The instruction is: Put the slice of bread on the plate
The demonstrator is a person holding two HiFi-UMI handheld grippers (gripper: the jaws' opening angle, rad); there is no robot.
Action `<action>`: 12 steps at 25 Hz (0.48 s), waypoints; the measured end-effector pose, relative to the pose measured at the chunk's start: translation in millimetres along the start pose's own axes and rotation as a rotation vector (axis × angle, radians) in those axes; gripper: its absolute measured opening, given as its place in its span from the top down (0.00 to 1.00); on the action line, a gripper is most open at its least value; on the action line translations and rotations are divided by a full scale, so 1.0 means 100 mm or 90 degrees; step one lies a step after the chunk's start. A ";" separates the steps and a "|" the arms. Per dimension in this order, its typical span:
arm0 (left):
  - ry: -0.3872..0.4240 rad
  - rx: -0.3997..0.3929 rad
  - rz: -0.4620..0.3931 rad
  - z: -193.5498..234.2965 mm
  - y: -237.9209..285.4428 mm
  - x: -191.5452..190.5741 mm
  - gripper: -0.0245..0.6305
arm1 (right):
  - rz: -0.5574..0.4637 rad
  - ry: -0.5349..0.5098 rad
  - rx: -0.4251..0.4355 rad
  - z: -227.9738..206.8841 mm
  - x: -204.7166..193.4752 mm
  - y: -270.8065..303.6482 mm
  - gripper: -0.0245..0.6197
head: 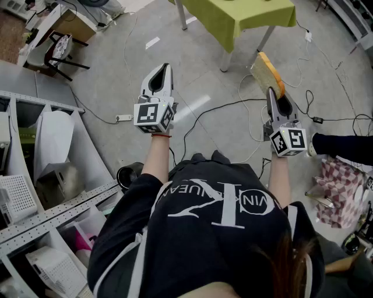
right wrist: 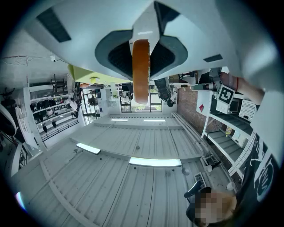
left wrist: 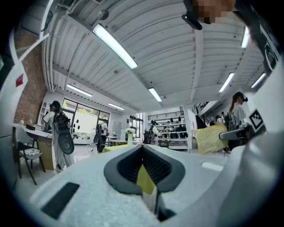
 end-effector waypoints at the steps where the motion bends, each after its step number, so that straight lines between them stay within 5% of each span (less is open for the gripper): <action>1: -0.001 -0.003 0.002 -0.01 0.01 0.00 0.95 | 0.000 0.003 -0.003 -0.01 -0.01 0.01 0.82; 12: -0.012 0.009 0.024 -0.22 0.07 -0.22 0.95 | 0.022 0.027 0.002 -0.20 -0.24 -0.07 0.82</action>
Point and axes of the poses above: the fingertips, and each gripper's own axes: y forward along the fingers, z to its left, x out of its top, the point moved 3 cm from there along -y, backward along the fingers, and after that the axes turned 4 degrees about -x, right-handed, at the moved point
